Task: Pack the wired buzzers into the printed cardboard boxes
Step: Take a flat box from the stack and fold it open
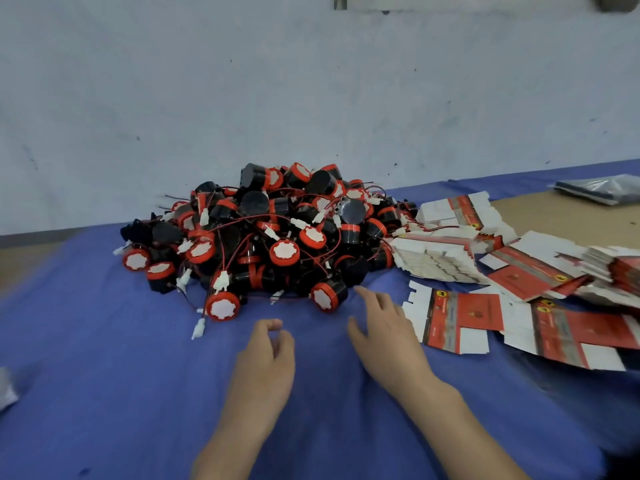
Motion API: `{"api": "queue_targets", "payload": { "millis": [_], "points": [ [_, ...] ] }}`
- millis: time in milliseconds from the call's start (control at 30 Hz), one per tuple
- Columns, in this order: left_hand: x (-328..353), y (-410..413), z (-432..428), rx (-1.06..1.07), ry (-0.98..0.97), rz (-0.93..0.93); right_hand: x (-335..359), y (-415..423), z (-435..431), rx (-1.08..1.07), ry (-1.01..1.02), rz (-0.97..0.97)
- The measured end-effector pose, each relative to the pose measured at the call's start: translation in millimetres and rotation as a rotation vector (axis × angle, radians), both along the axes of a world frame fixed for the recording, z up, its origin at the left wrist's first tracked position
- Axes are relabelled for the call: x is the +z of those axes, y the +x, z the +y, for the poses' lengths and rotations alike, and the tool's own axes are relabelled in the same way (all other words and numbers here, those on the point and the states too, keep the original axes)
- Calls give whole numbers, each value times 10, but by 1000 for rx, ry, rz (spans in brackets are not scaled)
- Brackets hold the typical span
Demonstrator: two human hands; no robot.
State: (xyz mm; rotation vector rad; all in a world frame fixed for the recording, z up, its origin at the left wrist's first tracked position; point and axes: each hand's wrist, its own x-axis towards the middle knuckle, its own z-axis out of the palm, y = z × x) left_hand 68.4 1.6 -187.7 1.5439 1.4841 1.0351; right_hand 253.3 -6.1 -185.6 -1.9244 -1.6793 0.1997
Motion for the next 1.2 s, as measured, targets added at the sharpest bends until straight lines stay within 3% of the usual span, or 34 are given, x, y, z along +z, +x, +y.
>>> {"api": "queue_targets", "payload": {
  "millis": [200, 400, 600, 733, 1067, 1200],
  "points": [
    [-18, -20, 15, -7, 5, 13, -10, -109, 156, 27, -3, 25],
    [-19, -81, 37, -36, -10, -1, 18, 84, 135, -91, -13, -118],
    [25, -81, -16, -59, 5, 19, 19, 402, -11, -264, -215, -219],
    [43, -63, -37, -73, 14, 50, 7, 496, -107, -251, -278, -214],
    [14, -63, -20, -81, 32, 93, 149, 623, -309, -130, -152, -240],
    [24, -57, -36, -85, 36, 97, 213, 656, -393, -146, 48, -186]
  ]
}}
